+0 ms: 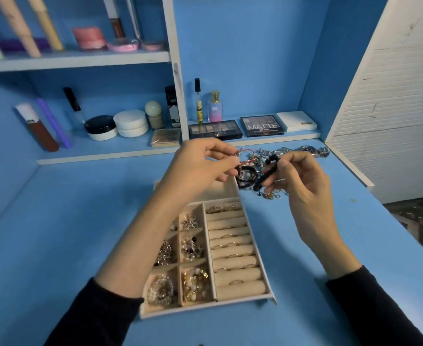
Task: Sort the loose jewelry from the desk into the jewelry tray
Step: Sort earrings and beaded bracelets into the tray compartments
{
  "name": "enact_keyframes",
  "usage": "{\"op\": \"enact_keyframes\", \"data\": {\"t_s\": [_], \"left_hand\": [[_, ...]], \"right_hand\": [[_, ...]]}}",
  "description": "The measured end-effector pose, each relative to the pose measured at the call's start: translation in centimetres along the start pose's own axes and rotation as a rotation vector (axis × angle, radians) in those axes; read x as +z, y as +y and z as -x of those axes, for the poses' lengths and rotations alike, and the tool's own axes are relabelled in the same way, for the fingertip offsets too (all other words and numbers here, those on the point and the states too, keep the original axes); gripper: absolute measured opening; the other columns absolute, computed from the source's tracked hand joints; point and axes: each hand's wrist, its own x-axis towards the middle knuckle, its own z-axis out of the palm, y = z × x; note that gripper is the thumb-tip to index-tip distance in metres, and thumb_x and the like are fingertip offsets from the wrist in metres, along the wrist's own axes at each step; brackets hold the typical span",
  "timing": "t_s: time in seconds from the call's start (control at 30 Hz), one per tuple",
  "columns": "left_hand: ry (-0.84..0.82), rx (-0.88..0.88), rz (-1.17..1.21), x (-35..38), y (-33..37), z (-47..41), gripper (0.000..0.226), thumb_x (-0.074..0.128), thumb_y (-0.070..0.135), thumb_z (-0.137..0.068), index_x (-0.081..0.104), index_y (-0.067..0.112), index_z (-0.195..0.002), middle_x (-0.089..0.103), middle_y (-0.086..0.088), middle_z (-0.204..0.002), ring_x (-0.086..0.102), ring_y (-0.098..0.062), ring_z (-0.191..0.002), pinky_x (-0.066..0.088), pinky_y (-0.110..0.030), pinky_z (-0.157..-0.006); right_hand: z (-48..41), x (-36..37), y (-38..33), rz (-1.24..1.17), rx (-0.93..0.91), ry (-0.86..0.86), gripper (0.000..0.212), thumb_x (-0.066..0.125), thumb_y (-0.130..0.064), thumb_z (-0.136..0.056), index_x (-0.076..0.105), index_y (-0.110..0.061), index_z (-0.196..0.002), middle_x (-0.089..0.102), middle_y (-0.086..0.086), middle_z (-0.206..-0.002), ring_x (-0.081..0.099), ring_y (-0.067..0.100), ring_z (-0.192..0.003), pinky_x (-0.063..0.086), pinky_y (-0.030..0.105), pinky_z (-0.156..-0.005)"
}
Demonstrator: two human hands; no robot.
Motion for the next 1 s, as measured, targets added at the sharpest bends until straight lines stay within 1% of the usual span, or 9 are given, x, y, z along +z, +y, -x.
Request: {"op": "enact_keyframes", "data": {"t_s": [0.1,0.23,0.33,0.4,0.5,0.67,0.73,0.83,1.0], "left_hand": [[0.046,0.031,0.01,-1.7,0.9,1.3,0.008,0.066,0.005,-0.081,0.066,0.012,-0.086,0.066,-0.004,-0.074,0.068,-0.011,-0.067,0.054,-0.018,-0.06],[0.083,0.058,0.004,-3.8,1.8,3.1,0.008,0.065,0.005,-0.081,0.066,0.012,-0.085,0.067,-0.005,-0.073,0.068,-0.012,-0.067,0.055,-0.021,-0.063],[0.079,0.047,0.015,-4.7,1.9,4.5,0.008,0.066,0.004,-0.08,0.066,0.01,-0.086,0.067,-0.007,-0.071,0.066,-0.011,-0.063,0.054,-0.019,-0.061],[0.062,0.031,0.016,-5.0,1.7,5.4,0.007,0.066,0.004,-0.08,0.067,0.008,-0.086,0.068,-0.008,-0.07,0.066,-0.011,-0.063,0.054,-0.018,-0.061],[0.042,0.004,0.023,-5.2,1.2,6.5,0.007,0.067,0.004,-0.079,0.067,0.008,-0.085,0.069,-0.007,-0.068,0.066,-0.011,-0.063,0.053,-0.017,-0.06],[0.014,-0.049,0.009,-5.2,0.1,8.0,0.01,0.068,0.006,-0.078,0.068,0.009,-0.088,0.07,-0.007,-0.072,0.067,-0.011,-0.064,0.054,-0.017,-0.061],[0.01,-0.067,0.01,-5.0,-0.4,8.5,0.011,0.068,0.006,-0.078,0.068,0.008,-0.088,0.07,-0.007,-0.073,0.068,-0.011,-0.064,0.054,-0.018,-0.062],[0.009,-0.103,0.012,-4.8,-1.0,8.9,0.01,0.068,0.005,-0.078,0.068,0.009,-0.087,0.069,-0.005,-0.073,0.068,-0.012,-0.065,0.056,-0.021,-0.064],[0.024,-0.14,-0.019,-4.6,-2.1,9.2,0.011,0.069,0.004,-0.076,0.068,0.011,-0.085,0.07,-0.005,-0.074,0.07,-0.016,-0.069,0.057,-0.025,-0.068]], "right_hand": [[0.6,1.6,-0.6,-0.049,0.0,-0.064,0.015,0.046,-0.004,-0.094,0.051,-0.012,-0.083,0.062,-0.004,-0.062,0.059,0.016,-0.057,0.051,0.025,-0.056],[1.3,3.5,-1.3,-0.09,0.011,-0.131,0.016,0.044,-0.003,-0.094,0.051,-0.011,-0.082,0.064,-0.001,-0.064,0.06,0.015,-0.056,0.051,0.025,-0.056],[1.9,4.5,-1.7,-0.119,0.025,-0.16,0.008,0.048,-0.009,-0.09,0.051,-0.011,-0.082,0.064,0.002,-0.065,0.061,0.016,-0.056,0.052,0.027,-0.056],[2.2,5.0,-1.8,-0.126,0.038,-0.177,0.007,0.048,-0.009,-0.09,0.05,-0.009,-0.084,0.064,0.005,-0.066,0.061,0.019,-0.057,0.053,0.029,-0.057],[2.6,5.5,-1.9,-0.123,0.051,-0.19,0.006,0.048,-0.009,-0.091,0.05,-0.007,-0.086,0.063,0.007,-0.068,0.061,0.023,-0.06,0.053,0.03,-0.058],[2.9,5.8,-1.9,-0.109,0.061,-0.199,0.006,0.048,-0.014,-0.086,0.05,-0.009,-0.085,0.064,0.005,-0.068,0.061,0.022,-0.059,0.053,0.029,-0.057],[3.0,5.7,-2.0,-0.102,0.059,-0.201,0.005,0.048,-0.014,-0.086,0.051,-0.01,-0.085,0.063,0.009,-0.07,0.061,0.023,-0.06,0.053,0.028,-0.057],[3.0,5.6,-2.1,-0.097,0.062,-0.199,0.006,0.048,-0.014,-0.086,0.05,-0.009,-0.085,0.062,0.016,-0.072,0.06,0.025,-0.06,0.052,0.028,-0.057],[3.2,5.5,-1.9,-0.087,0.068,-0.202,0.005,0.048,-0.014,-0.086,0.051,-0.011,-0.084,0.063,0.014,-0.071,0.06,0.024,-0.059,0.052,0.028,-0.057]]}}
